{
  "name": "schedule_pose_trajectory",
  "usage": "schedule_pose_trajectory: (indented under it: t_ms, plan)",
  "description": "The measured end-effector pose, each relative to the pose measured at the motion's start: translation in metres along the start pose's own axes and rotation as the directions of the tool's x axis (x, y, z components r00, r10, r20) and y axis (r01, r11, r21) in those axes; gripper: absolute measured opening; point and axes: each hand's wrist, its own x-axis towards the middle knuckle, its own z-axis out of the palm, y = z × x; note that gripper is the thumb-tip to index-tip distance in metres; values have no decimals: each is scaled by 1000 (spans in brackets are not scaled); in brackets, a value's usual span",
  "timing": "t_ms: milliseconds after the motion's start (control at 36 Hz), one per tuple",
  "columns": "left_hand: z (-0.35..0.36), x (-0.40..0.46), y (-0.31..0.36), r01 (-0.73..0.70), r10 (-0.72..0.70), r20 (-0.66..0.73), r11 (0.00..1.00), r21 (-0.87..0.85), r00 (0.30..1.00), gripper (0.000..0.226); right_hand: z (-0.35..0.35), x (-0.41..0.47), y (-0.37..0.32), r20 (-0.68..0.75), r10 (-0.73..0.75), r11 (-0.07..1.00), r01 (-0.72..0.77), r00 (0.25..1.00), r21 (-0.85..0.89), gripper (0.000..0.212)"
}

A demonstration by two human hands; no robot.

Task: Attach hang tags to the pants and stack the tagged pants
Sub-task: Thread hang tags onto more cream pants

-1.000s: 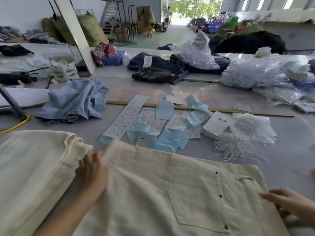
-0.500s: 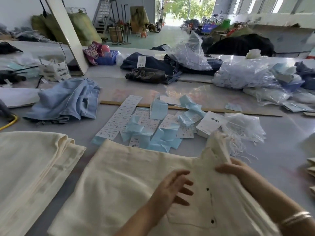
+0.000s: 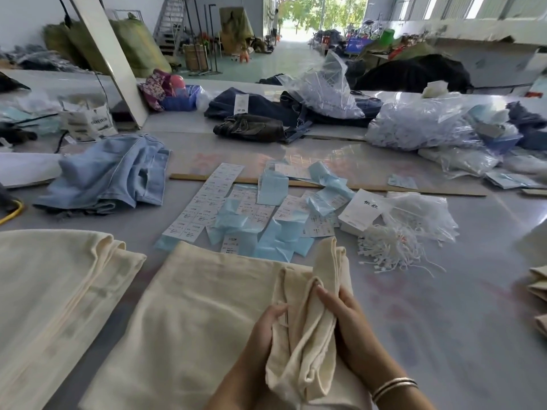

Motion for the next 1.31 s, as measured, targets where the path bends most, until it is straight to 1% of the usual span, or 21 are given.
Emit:
schedule_pose_trajectory:
  t_ms: [167,278,333,389,444,472,500,528,556,583,611,667,722,806,889,972,1056,1111,1139,1194,1306]
  plan:
    - [-4,0,0,48,-52,-57,997,-62,997,46,-5,1,2,2,-24,993,24,1000,120,19]
    - [-5,0,0,63,-65,-82,997,-34,995,44,-7,2,5,11,-48,993,47,999,110,22]
    - [-3,-2,1,58,-56,-121,998,16,991,42,-8,3,7,-18,-74,995,76,997,67,31]
    - [-1,1,1,20,12,-221,989,144,975,38,-9,4,9,-86,-111,993,114,990,28,39]
    - [1,6,1,-59,163,-274,935,351,948,32,-7,4,10,-171,-159,983,141,972,-115,37]
    - [1,9,-3,-86,244,-267,866,492,932,30,-5,4,9,-205,-182,965,134,962,-227,36]
    - [2,11,-5,-104,331,-263,778,620,906,26,-3,4,7,-227,-198,930,110,954,-349,39]
    - [1,12,-7,-142,453,-239,659,738,859,24,0,4,4,-230,-208,879,78,951,-469,42]
    - [0,11,-9,-183,551,-213,577,796,807,23,2,4,1,-214,-214,818,55,953,-572,43]
    - [-5,10,-12,-224,616,-154,491,842,773,24,5,4,-1,-191,-211,759,37,959,-650,43]
    - [-7,6,-14,-242,594,-120,494,835,796,28,7,5,-3,-173,-200,708,20,965,-706,42]
    - [-9,0,-12,-238,500,-138,614,752,855,36,8,7,-4,-150,-183,628,-2,972,-778,37]
    - [-12,-1,-7,-250,475,-126,649,719,871,27,8,7,-5,-132,-175,582,-6,976,-813,27]
    - [-14,0,3,-194,406,-134,671,716,904,18,1,7,-4,-112,-172,625,20,979,-780,16]
    - [-18,1,17,-66,241,-154,710,701,958,22,-9,3,-2,-45,-133,727,67,990,-683,20]
    - [-26,1,25,-16,147,-144,752,659,979,23,-18,0,-2,-13,-95,865,76,995,-496,32]
    - [-33,-1,27,-32,126,-117,805,593,985,18,-29,-2,-3,20,-36,971,40,999,-237,32]
    - [-32,-2,26,-53,124,-89,825,563,988,14,-35,-2,-4,25,-17,992,20,1000,-121,31]
    - [-32,-3,25,-70,131,-73,833,549,989,16,-37,-2,-4,25,-11,996,13,1000,-93,32]
    - [-33,-5,24,-98,137,-37,849,519,990,20,-38,-1,-3,34,-2,997,5,999,-71,33]
    - [-36,-10,23,-127,135,16,877,464,991,14,-39,1,-2,40,16,999,-14,999,-31,32]
